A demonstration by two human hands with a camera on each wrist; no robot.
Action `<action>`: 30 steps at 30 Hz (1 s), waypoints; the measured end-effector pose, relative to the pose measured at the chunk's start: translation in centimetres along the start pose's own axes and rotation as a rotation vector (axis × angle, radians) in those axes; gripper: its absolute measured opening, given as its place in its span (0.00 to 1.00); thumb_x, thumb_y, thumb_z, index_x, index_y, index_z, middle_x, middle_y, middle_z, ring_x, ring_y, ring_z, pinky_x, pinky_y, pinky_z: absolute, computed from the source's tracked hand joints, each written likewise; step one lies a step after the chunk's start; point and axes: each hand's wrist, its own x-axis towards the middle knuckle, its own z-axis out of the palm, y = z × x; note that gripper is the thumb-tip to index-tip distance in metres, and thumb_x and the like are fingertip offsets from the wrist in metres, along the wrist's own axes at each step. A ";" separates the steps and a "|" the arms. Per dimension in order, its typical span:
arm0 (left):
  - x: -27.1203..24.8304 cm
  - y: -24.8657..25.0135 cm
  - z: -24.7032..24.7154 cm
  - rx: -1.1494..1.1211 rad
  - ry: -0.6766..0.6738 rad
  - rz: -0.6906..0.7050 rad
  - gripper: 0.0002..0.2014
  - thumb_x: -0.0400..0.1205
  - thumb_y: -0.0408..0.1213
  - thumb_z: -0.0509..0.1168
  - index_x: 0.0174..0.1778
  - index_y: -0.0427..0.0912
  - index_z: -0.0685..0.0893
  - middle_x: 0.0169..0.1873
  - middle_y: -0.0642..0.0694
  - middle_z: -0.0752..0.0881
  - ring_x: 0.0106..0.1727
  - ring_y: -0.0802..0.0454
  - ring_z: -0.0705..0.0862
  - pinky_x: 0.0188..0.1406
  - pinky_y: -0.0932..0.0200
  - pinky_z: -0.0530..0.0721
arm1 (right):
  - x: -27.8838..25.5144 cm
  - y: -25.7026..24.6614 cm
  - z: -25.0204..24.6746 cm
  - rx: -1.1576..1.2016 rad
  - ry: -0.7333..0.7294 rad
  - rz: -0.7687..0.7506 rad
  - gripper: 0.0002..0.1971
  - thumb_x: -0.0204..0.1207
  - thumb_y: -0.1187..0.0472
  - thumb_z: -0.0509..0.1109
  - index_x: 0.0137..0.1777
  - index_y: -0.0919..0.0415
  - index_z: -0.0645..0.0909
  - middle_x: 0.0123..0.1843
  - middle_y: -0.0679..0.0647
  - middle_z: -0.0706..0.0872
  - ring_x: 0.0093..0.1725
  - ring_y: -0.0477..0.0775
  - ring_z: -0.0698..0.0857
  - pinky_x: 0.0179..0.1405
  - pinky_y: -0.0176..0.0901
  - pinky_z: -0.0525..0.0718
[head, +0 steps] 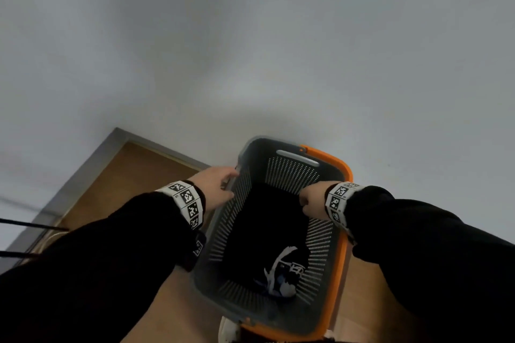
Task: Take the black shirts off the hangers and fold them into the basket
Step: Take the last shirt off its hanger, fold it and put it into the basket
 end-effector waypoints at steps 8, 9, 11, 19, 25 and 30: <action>-6.8 -2.2 -1.8 -0.091 0.120 -0.153 0.18 0.83 0.45 0.67 0.69 0.49 0.81 0.66 0.52 0.85 0.68 0.53 0.82 0.68 0.61 0.74 | -0.7 -5.7 -7.3 0.192 0.232 -0.190 0.08 0.80 0.49 0.64 0.48 0.48 0.84 0.54 0.48 0.87 0.64 0.52 0.83 0.59 0.38 0.75; -8.0 -2.3 -2.5 -0.111 0.156 -0.168 0.17 0.83 0.46 0.67 0.68 0.50 0.82 0.65 0.52 0.85 0.67 0.53 0.82 0.68 0.60 0.75 | -1.0 -7.4 -8.2 0.230 0.272 -0.234 0.08 0.81 0.49 0.64 0.49 0.48 0.84 0.50 0.48 0.87 0.57 0.52 0.85 0.53 0.37 0.74; -10.5 -2.9 -3.6 -0.168 0.240 -0.197 0.15 0.82 0.47 0.67 0.65 0.52 0.84 0.63 0.52 0.87 0.64 0.54 0.84 0.69 0.57 0.78 | -1.6 -11.0 -9.6 0.321 0.341 -0.321 0.08 0.80 0.49 0.65 0.50 0.47 0.84 0.44 0.45 0.88 0.46 0.50 0.85 0.46 0.37 0.75; -24.3 -7.0 -5.5 -0.340 0.567 -0.337 0.12 0.82 0.46 0.67 0.61 0.54 0.86 0.56 0.58 0.87 0.59 0.57 0.85 0.62 0.60 0.80 | -5.4 -26.9 -10.5 0.658 0.372 -0.653 0.09 0.82 0.59 0.67 0.45 0.62 0.85 0.33 0.54 0.91 0.27 0.49 0.87 0.29 0.35 0.83; -36.7 -12.3 -3.1 -0.513 0.839 -0.418 0.10 0.81 0.45 0.68 0.57 0.54 0.88 0.48 0.61 0.87 0.51 0.63 0.84 0.54 0.69 0.78 | -10.4 -39.0 -8.1 0.712 0.329 -0.833 0.08 0.81 0.64 0.66 0.42 0.63 0.84 0.29 0.54 0.89 0.24 0.52 0.83 0.22 0.32 0.77; -48.9 -17.4 1.4 -0.640 0.957 -0.482 0.09 0.81 0.44 0.68 0.56 0.55 0.88 0.47 0.60 0.89 0.50 0.63 0.86 0.55 0.65 0.81 | -15.3 -50.0 -2.7 0.671 0.310 -0.930 0.10 0.81 0.61 0.67 0.38 0.57 0.84 0.29 0.53 0.91 0.25 0.50 0.84 0.31 0.40 0.82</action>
